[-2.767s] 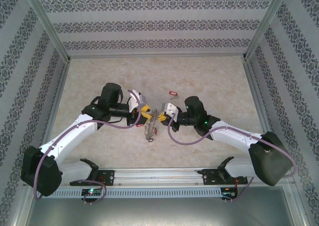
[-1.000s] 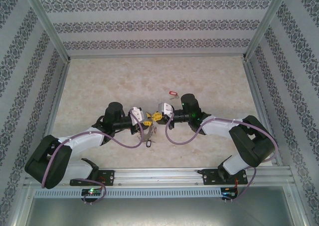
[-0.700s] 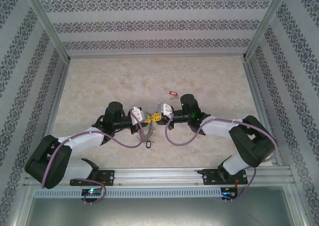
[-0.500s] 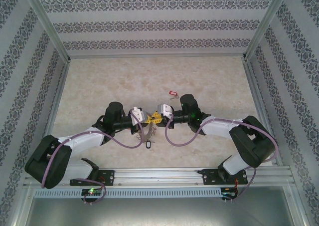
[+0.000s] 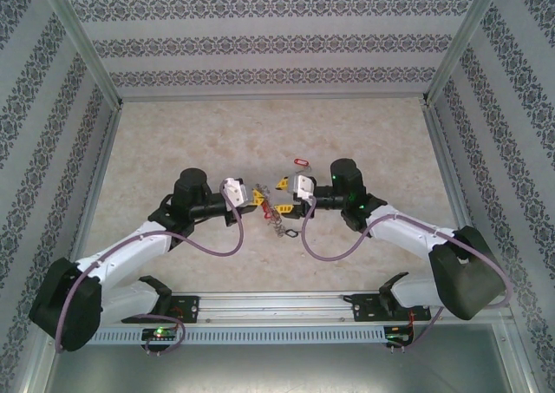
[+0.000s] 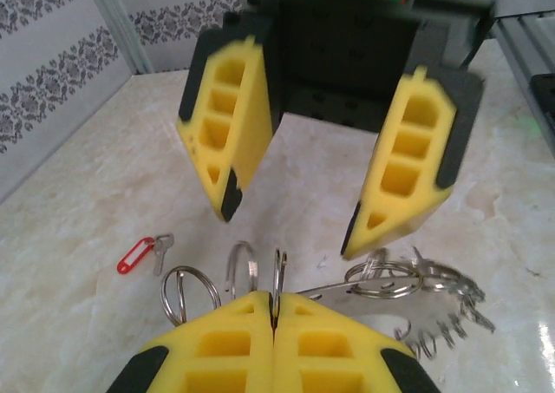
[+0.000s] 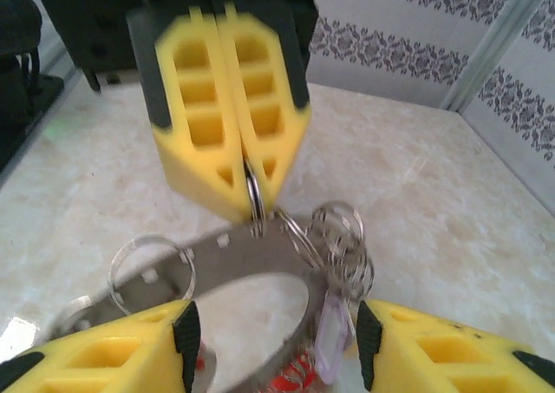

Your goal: Put the keys on the keyring

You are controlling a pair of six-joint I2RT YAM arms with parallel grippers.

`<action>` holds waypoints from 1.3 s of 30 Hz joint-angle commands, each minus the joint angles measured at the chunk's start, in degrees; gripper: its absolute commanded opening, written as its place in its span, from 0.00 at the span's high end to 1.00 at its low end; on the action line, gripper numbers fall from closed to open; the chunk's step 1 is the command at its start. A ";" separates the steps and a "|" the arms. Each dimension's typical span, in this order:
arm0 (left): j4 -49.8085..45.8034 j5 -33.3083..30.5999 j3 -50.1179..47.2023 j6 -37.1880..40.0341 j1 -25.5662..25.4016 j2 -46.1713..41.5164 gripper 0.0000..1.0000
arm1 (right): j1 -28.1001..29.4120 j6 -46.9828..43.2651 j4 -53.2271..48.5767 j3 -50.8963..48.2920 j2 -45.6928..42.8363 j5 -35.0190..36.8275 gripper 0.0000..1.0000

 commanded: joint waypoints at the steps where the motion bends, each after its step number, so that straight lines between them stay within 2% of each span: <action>1: -2.79 4.37 2.21 2.03 -0.61 -1.81 1.00 | 0.75 -2.24 -0.79 -0.62 -0.04 2.18 0.48; 7: -7.05 6.66 3.83 4.38 -0.60 -2.10 1.00 | 0.57 -2.50 0.20 1.09 0.43 0.36 0.50; 11: -7.06 8.26 4.39 3.72 -0.59 -2.74 1.00 | 1.10 -0.52 2.45 1.19 1.18 -4.03 0.50; 14: -7.36 8.93 4.59 4.20 -0.66 -2.68 1.00 | 2.37 3.12 6.79 0.73 3.62 -6.08 0.50; 18: -8.53 10.72 4.40 5.50 -0.67 -3.11 1.00 | 1.97 9.77 12.70 -0.26 4.52 -3.51 0.50; 25: -14.33 10.92 6.20 8.52 -1.10 -4.67 1.00 | -1.32 18.13 14.43 1.21 3.83 -6.04 0.50; 30: -14.76 11.46 6.66 8.57 -1.53 -4.55 1.00 | -2.48 25.25 15.06 2.35 5.56 -4.82 0.51; 32: -14.20 11.48 6.56 7.45 -1.63 -4.54 1.00 | -2.35 23.59 14.45 1.99 5.17 -7.57 0.51; 35: -13.50 11.59 6.74 6.58 -1.55 -4.51 1.00 | -1.37 13.97 8.60 -0.16 1.97 -8.12 0.50; 39: -13.79 12.54 7.56 5.12 -1.59 -4.73 1.00 | -2.34 9.85 6.57 -3.62 -3.12 -9.34 0.47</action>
